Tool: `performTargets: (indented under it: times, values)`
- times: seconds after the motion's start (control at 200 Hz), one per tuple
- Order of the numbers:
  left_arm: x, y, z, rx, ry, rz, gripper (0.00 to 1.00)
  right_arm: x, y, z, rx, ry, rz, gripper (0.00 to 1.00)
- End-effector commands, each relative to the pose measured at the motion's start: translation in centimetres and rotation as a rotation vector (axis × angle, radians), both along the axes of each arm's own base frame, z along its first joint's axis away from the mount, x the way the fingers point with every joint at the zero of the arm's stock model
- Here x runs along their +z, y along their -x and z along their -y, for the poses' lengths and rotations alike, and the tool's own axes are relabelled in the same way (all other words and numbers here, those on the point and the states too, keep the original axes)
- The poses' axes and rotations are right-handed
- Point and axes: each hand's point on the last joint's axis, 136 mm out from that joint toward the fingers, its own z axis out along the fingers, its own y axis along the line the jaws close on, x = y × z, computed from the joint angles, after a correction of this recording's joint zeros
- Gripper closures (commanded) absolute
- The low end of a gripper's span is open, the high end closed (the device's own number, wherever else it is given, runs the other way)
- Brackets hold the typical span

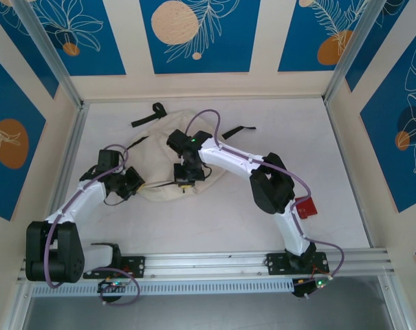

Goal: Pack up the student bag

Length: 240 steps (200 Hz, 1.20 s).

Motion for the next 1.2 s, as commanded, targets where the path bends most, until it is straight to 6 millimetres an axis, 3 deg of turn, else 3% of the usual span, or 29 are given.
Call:
performTargets:
  times: [0.0,0.1,0.21,0.33,0.425,0.59,0.785,0.945,1.045,1.195]
  values:
    - [-0.7,0.0,-2.0,0.036,-0.083,-0.014,1.0,1.3,1.6,0.7,0.062,0.023,-0.045,1.0]
    - [-0.7,-0.1,-1.5,0.034,-0.059,-0.007,1.0,3.1,3.2,-3.5,0.133,-0.085,-0.055,1.0]
    - [-0.8,-0.2,-1.3,0.039,-0.043,-0.002,1.0,4.0,4.4,-6.7,0.175,-0.137,-0.063,1.0]
    - [-0.8,-0.3,-1.2,0.041,-0.035,0.001,1.0,4.0,5.3,-8.4,0.199,-0.141,-0.076,1.0]
    - [-0.8,-0.4,-1.2,0.043,-0.036,0.001,1.0,4.0,5.8,-8.6,0.207,-0.14,-0.08,1.0]
    - [-1.2,-0.1,-2.0,0.053,-0.088,-0.018,1.0,3.8,4.7,-4.9,0.145,-0.022,-0.029,1.0]
    - [-2.4,0.9,-3.5,0.08,-0.158,-0.058,1.0,4.2,2.9,2.2,0.018,0.154,0.027,1.0]
    - [-2.8,1.2,-3.9,0.09,-0.163,-0.07,1.0,2.5,1.8,7.2,-0.069,0.297,0.029,1.0]
    - [-2.9,1.3,-4.0,0.089,-0.164,-0.071,1.0,1.3,1.0,8.9,-0.108,0.343,0.022,1.0]
    - [-2.8,1.4,-4.0,0.089,-0.164,-0.068,1.0,0.2,0.0,9.7,-0.141,0.372,0.017,1.0]
